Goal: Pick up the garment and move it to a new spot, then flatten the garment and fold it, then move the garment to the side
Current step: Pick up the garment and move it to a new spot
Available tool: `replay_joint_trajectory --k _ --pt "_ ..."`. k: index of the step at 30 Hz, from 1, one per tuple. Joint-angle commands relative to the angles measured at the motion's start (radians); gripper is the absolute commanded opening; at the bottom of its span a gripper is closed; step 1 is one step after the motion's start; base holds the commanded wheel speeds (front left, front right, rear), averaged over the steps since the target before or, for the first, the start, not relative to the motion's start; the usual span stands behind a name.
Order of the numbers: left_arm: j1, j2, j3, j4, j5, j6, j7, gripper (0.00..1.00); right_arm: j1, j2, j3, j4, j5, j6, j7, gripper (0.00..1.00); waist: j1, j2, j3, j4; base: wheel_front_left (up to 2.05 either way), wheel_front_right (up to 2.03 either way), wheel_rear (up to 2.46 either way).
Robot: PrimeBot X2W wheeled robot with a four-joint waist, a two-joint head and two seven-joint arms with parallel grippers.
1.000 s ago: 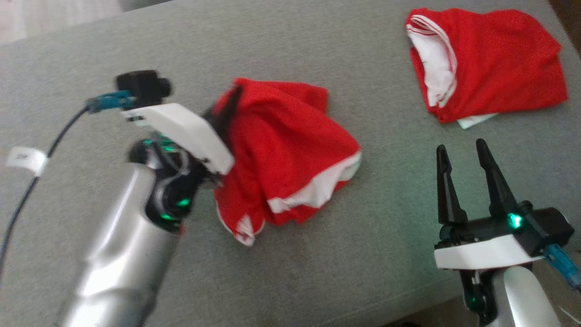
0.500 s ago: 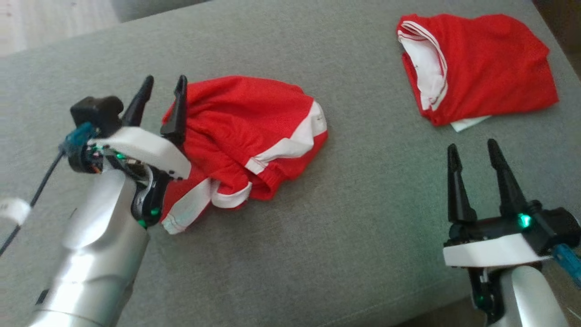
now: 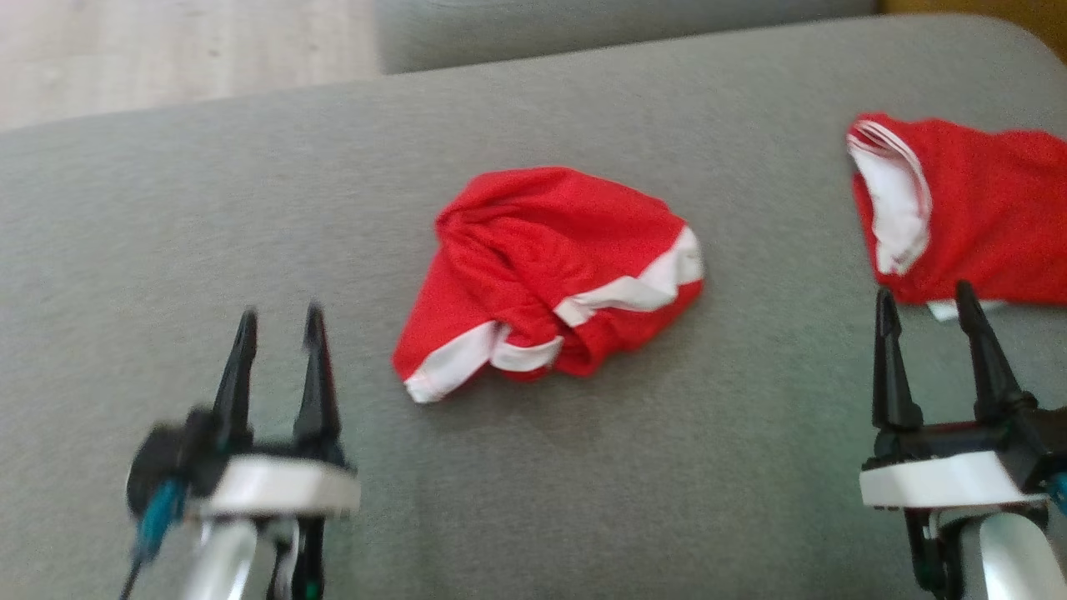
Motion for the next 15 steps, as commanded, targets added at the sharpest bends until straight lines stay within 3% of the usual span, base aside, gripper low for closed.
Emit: replay_joint_trajectory --k 1,5,7,15 --pt "0.014 0.001 0.059 -0.059 0.026 0.004 -0.01 1.0 -0.004 -0.005 0.015 -0.03 -0.012 0.007 -0.009 1.0 0.0001 0.0 -0.034 0.048 0.0 0.0 0.0" --pt "0.155 -0.029 0.135 -0.135 0.111 -0.004 -0.01 1.0 0.02 -0.005 0.006 -0.012 -0.025 0.007 -0.009 1.0 0.0001 0.0 -0.061 0.092 0.0 0.0 0.0" --pt "0.228 -0.045 0.162 -0.15 0.169 -0.028 -0.01 1.0 0.045 -0.005 0.008 0.018 -0.026 0.007 -0.009 1.0 0.0001 0.0 -0.084 0.116 0.0 0.0 0.0" --pt "0.306 -0.097 0.227 -0.137 0.231 -0.095 -0.011 1.0 0.102 -0.005 0.023 0.101 0.01 0.007 -0.009 1.0 0.0001 0.0 -0.121 0.141 0.0 0.0 0.0"
